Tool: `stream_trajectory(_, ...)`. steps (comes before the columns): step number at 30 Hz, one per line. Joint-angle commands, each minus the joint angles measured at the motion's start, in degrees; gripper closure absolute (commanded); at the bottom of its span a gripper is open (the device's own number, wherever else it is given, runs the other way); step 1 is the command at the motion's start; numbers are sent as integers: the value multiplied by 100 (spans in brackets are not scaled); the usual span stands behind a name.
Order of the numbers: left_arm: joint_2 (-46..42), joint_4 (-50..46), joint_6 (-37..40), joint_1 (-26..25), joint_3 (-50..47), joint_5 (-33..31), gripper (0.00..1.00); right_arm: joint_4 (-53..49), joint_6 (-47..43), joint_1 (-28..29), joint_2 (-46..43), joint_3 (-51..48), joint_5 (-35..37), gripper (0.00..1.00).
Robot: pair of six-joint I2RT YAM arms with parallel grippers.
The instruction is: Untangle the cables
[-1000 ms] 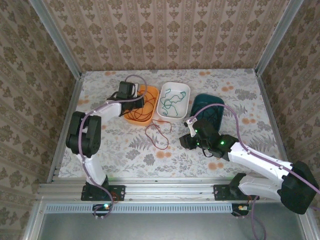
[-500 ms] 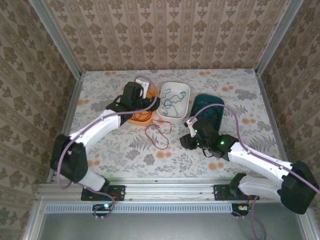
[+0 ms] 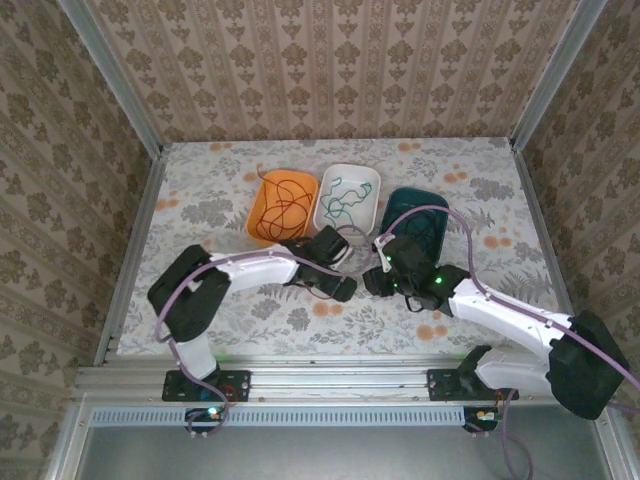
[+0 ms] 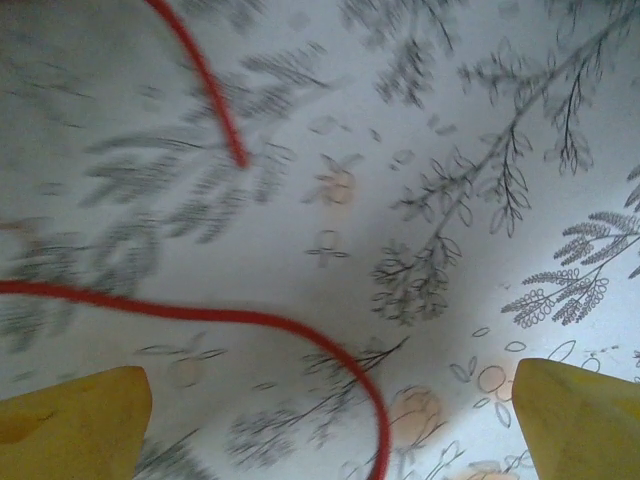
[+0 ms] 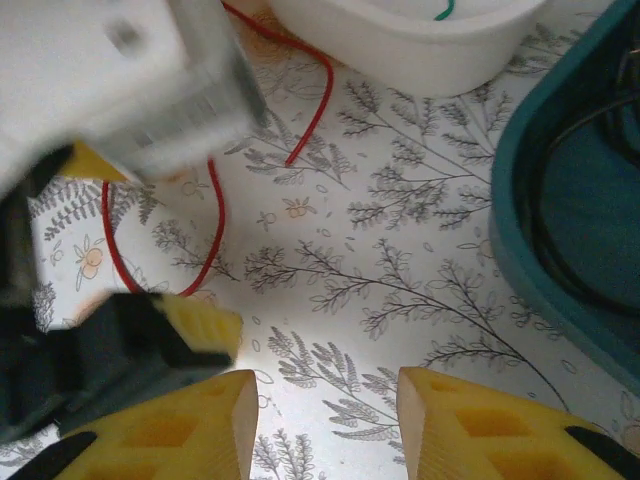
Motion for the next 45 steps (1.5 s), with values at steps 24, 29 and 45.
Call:
stream_trajectory(24,-625,-894,58,-495,616,-658,100,-168,281,-615,-750,-173,339,57)
stream_trajectory(29,-1520,-1105,119,-344,1259,-487,100,-136,262,-670,-750,-156,269,57)
stream_trajectory(45,-1863,-1111,-134,2296,2630,378,100,-38,290,-679,-611,-104,100,57)
